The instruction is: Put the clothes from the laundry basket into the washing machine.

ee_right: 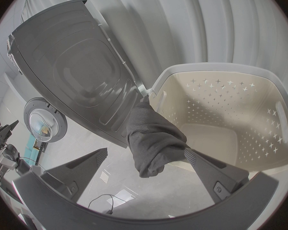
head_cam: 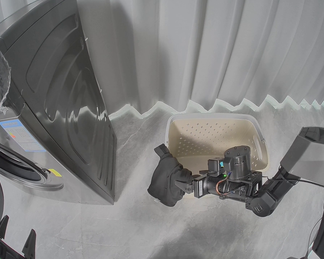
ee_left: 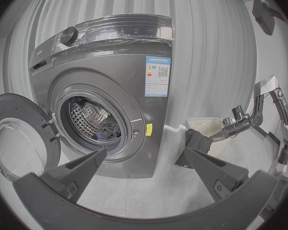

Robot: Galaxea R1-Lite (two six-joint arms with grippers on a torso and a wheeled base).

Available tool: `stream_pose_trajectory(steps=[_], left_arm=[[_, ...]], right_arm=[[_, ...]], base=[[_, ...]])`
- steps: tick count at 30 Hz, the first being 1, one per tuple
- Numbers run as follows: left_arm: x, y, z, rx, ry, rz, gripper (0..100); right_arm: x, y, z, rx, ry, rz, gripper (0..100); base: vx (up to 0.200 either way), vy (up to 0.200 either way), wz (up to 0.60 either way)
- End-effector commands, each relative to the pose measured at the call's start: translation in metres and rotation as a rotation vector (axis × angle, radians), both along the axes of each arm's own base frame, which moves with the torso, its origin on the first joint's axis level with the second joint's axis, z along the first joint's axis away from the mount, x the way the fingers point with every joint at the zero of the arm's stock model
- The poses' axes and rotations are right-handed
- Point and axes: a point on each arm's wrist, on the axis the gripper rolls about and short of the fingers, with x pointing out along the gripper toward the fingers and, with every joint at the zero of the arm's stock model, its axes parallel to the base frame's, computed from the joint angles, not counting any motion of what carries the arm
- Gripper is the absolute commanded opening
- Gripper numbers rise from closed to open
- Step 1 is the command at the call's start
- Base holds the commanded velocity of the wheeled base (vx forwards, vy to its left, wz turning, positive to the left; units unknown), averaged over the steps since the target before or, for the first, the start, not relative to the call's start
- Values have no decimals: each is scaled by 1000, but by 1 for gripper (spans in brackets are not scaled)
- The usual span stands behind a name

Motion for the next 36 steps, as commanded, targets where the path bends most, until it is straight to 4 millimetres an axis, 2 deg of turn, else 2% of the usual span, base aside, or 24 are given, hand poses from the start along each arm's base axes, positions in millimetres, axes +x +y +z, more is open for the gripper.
stream_pose_trajectory(steps=[1, 13, 14, 25, 28, 32, 36], left_arm=[[0, 0, -4, -1, -1, 0, 100], [0, 0, -4, 1, -1, 0, 100], [0, 0, -4, 1, -1, 0, 100], [0, 0, -4, 1, -1, 0, 100], [0, 0, -4, 1, -1, 0, 100], [0, 0, -4, 1, -1, -2, 100], [0, 0, -4, 1, -1, 0, 100]], right_arm=[[7, 8, -17, -12, 14, 9, 100], [16, 14, -19, -8, -5, 12, 100], [16, 15, -19, -8, -5, 12, 0], [22, 17, -21, -9, -20, 12, 0], [22, 14, -14, 0, -32, 7, 0], [14, 7, 11, 22, -61, 4, 0], [12, 4, 5, 7, -42, -1, 0]], base=[[0, 0, 0], [0, 0, 0], [0, 0, 0], [0, 0, 0], [0, 0, 0], [0, 0, 0], [0, 0, 0]])
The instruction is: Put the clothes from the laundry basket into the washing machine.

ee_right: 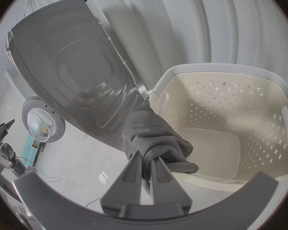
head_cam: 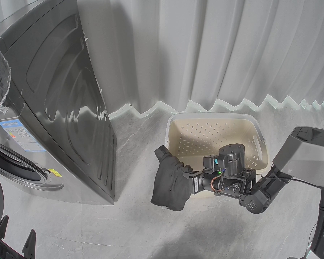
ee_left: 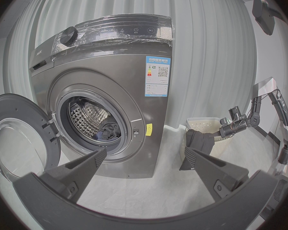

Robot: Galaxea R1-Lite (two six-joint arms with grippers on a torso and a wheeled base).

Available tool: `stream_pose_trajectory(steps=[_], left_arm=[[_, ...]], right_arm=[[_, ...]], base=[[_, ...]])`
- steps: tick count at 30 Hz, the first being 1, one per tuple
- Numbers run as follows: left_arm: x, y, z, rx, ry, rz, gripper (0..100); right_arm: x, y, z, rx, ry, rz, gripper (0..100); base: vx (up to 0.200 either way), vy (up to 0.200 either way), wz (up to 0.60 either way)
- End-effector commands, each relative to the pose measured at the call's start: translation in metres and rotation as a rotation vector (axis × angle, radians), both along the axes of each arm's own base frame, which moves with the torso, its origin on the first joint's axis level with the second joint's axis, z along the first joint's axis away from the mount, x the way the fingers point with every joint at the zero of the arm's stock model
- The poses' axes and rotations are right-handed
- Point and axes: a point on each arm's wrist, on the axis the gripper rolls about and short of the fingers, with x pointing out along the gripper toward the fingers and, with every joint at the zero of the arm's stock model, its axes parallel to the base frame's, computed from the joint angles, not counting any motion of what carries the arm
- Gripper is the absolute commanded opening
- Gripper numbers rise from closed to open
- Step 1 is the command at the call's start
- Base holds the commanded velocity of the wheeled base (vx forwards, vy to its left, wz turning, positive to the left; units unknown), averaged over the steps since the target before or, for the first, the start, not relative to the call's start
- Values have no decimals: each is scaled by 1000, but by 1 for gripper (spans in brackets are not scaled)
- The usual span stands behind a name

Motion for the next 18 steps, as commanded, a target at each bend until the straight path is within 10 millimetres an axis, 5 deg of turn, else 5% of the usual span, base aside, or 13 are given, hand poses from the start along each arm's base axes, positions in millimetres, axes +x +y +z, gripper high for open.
stream_pose_trajectory(steps=[1, 2, 3, 18], left_arm=[[0, 0, -4, -2, -2, 0, 100], [0, 0, -4, -2, -2, 0, 100], [0, 0, -4, -2, -2, 0, 100], [0, 0, -4, -2, -2, 0, 100]], right_arm=[[-6, -5, 5, 0, -2, -1, 0], [-7, -5, 3, -1, 3, -2, 0], [-6, -5, 1, -1, 2, -2, 100], [7, 5, -20, -8, 9, 4, 100]], base=[[0, 0, 0], [0, 0, 0], [0, 0, 0], [0, 0, 0]])
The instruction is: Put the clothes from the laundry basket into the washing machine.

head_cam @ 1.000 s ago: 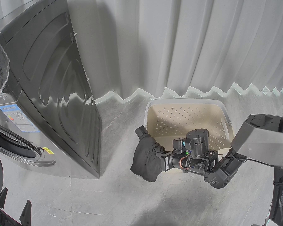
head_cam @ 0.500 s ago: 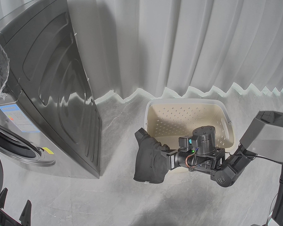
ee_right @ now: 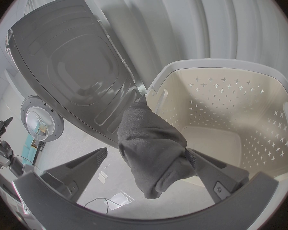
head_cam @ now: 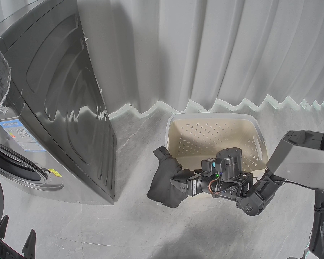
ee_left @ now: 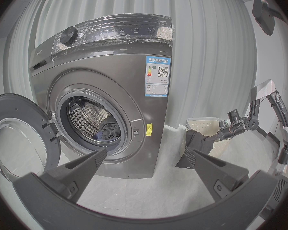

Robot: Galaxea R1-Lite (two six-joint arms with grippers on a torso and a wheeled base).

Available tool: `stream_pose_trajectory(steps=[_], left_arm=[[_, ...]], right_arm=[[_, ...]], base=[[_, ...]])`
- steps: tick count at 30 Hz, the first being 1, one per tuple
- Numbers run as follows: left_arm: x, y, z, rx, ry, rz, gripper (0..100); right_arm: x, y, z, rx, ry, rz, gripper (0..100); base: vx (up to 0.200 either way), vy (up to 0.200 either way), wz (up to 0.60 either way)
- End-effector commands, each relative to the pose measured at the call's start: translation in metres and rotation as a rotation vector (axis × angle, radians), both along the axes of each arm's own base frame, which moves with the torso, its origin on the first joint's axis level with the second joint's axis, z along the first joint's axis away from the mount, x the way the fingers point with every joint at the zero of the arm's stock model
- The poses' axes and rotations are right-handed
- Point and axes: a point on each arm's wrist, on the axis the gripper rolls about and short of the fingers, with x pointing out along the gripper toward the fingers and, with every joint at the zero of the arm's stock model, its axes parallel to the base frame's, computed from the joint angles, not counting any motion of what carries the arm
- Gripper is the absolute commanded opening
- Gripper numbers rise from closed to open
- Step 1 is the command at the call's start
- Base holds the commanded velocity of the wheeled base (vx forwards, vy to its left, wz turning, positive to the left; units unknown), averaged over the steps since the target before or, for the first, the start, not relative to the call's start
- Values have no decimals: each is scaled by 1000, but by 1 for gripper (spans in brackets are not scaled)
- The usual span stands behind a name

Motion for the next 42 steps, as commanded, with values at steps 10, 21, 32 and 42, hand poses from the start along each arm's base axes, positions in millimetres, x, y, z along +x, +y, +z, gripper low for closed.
stream_pose_trajectory(steps=[10, 21, 32, 42], left_arm=[[0, 0, -4, -1, -2, 0, 100], [0, 0, -4, -1, -2, 0, 100], [0, 0, -4, 2, -2, 0, 100], [0, 0, -4, 13, -2, -4, 100]], right_arm=[[6, 4, 0, 29, -44, 2, 0], [-39, -19, 82, 122, -169, 16, 0], [-114, -79, 184, 307, -433, -15, 0], [-143, -111, 220, 336, -550, -71, 0]], base=[[0, 0, 0], [0, 0, 0], [0, 0, 0], [0, 0, 0]])
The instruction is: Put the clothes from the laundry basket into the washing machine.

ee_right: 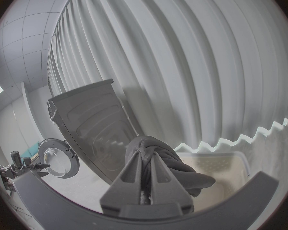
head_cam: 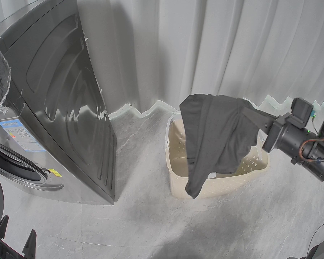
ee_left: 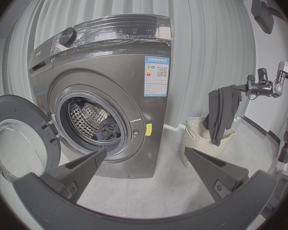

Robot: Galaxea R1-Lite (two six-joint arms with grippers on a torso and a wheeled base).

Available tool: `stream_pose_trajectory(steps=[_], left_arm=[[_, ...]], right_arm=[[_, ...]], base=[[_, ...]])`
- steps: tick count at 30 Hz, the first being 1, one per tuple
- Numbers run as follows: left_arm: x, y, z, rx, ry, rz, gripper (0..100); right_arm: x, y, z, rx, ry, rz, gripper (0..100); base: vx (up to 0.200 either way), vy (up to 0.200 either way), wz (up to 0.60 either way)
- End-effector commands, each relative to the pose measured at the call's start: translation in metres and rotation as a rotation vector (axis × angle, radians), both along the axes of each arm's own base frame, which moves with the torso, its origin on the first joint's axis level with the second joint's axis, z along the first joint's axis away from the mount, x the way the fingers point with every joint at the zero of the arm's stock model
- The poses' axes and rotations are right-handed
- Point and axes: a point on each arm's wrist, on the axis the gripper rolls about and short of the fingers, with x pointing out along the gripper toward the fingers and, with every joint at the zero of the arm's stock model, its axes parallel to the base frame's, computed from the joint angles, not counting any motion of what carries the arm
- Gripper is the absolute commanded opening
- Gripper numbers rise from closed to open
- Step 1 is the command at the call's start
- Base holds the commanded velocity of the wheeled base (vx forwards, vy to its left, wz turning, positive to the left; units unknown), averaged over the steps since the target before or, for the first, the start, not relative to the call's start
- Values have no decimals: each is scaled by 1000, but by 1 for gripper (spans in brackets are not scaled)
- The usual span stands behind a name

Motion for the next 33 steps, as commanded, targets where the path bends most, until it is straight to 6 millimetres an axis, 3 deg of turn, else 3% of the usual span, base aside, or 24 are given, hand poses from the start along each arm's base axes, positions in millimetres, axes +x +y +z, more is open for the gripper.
stream_pose_trajectory(steps=[1, 9, 17, 23, 33], left_arm=[[0, 0, -4, 0, -2, -2, 100], [0, 0, -4, -3, -2, -2, 100], [0, 0, -4, -6, -2, -1, 100], [0, 0, -4, -6, 3, -1, 100], [0, 0, -4, -6, 3, -2, 100]], right_arm=[[-26, -22, 28, 50, -97, -39, 0], [-27, -29, 21, 2, -45, -139, 0], [-28, -28, 21, -3, -44, -130, 0], [-27, -26, 19, -5, -32, -125, 0], [-26, -25, 17, -7, -27, -120, 0]], base=[[0, 0, 0], [-175, 0, 0], [-200, 0, 0], [0, 0, 0], [0, 200, 0]])
